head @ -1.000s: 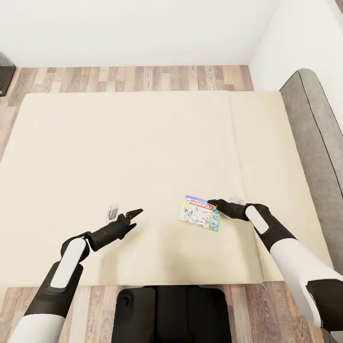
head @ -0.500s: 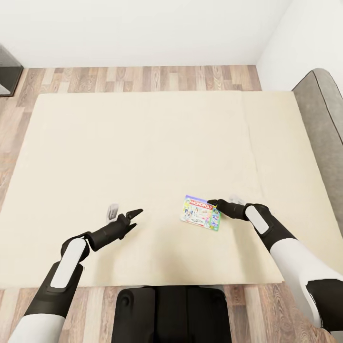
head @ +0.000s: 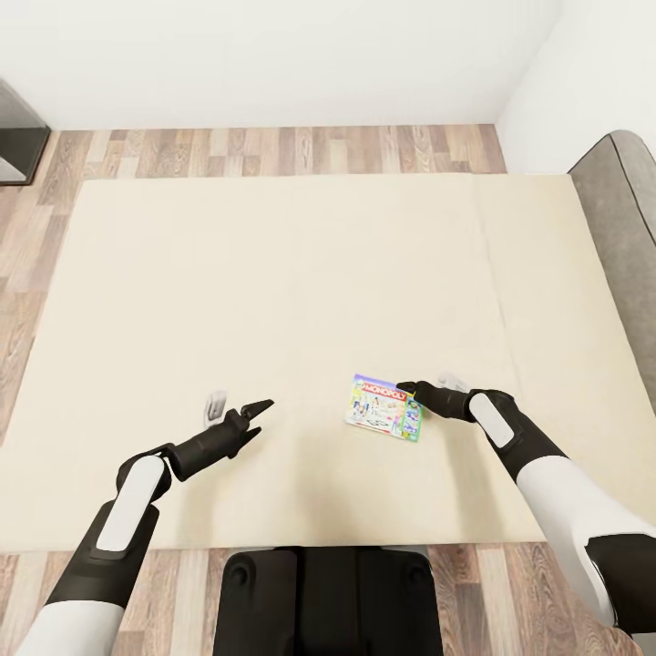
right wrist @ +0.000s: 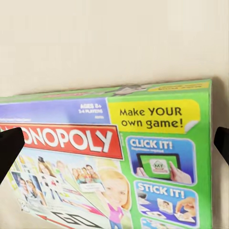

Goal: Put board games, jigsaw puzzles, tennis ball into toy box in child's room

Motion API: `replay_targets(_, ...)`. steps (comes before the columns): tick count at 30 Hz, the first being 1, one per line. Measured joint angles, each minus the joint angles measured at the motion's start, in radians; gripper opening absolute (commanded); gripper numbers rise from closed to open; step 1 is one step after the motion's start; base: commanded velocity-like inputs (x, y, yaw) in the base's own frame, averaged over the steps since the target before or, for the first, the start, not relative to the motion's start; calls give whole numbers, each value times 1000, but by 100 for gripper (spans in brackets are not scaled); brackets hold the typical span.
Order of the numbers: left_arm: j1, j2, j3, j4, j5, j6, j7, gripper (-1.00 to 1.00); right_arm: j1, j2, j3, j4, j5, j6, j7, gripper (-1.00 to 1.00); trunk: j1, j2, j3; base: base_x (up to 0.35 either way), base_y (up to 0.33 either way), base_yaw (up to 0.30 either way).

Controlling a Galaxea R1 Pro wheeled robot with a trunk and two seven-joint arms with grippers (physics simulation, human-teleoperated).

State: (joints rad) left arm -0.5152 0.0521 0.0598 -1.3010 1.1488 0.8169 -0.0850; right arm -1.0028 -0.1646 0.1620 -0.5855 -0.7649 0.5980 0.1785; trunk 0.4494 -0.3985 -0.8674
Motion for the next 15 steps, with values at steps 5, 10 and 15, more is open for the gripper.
replay_targets(5, 0, 0, 0, 0, 0, 0, 0, 100, 0, 0, 0, 0, 0, 0, 0, 100, 0, 0, 0, 0, 17, 0)
replay_targets(10, 0, 0, 0, 0, -1, 0, 0, 100, 0, 0, 0, 0, 0, 0, 0, 100, 0, 0, 0, 0, 15, 0)
replay_targets(15, 0, 0, 0, 0, -2, 0, 0, 100, 0, 0, 0, 0, 0, 0, 0, 100, 0, 0, 0, 0, 77, 0)
